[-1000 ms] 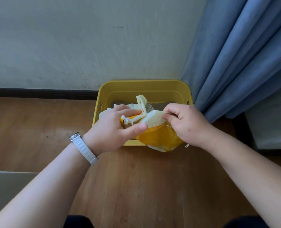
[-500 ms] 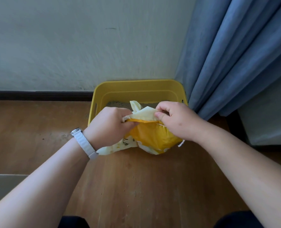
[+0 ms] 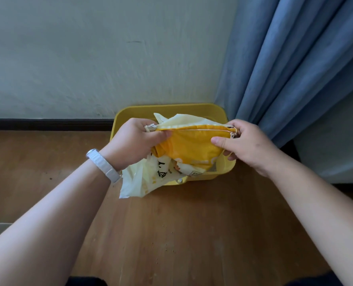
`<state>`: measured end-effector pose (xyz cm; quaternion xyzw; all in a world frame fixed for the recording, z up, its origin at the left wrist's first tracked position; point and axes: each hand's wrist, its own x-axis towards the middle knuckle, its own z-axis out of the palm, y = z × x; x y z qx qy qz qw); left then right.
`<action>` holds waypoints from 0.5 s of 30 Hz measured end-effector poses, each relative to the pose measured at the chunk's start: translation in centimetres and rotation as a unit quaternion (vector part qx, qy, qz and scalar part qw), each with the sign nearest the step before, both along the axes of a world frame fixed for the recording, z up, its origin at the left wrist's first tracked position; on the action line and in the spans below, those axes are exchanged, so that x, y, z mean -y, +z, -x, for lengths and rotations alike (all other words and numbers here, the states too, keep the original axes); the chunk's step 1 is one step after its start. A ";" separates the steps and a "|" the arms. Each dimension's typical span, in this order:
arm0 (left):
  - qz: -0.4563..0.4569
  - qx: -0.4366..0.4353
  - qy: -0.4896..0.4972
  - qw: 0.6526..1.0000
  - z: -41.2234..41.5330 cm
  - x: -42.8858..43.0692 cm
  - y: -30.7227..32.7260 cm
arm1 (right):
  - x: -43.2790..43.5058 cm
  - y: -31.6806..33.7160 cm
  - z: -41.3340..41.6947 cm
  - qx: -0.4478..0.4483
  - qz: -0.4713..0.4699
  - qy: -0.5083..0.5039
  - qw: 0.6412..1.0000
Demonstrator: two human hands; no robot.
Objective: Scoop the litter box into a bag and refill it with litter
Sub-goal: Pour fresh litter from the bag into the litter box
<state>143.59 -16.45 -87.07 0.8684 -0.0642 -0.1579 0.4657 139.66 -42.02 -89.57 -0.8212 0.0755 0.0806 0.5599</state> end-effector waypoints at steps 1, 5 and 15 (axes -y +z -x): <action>0.010 -0.004 0.005 1.000 -0.2 0.5 0.1 | 0.3 -0.3 0.1 -0.016 -0.077 -0.022 0.997; 0.025 -0.020 0.019 0.999 -1.2 2.7 0.6 | 1.5 -1.4 0.8 -0.087 -0.195 -0.006 0.977; 0.012 -0.025 0.020 0.999 -3.4 9.5 2.6 | 5.0 -2.6 0.5 -0.015 -0.131 -0.065 0.989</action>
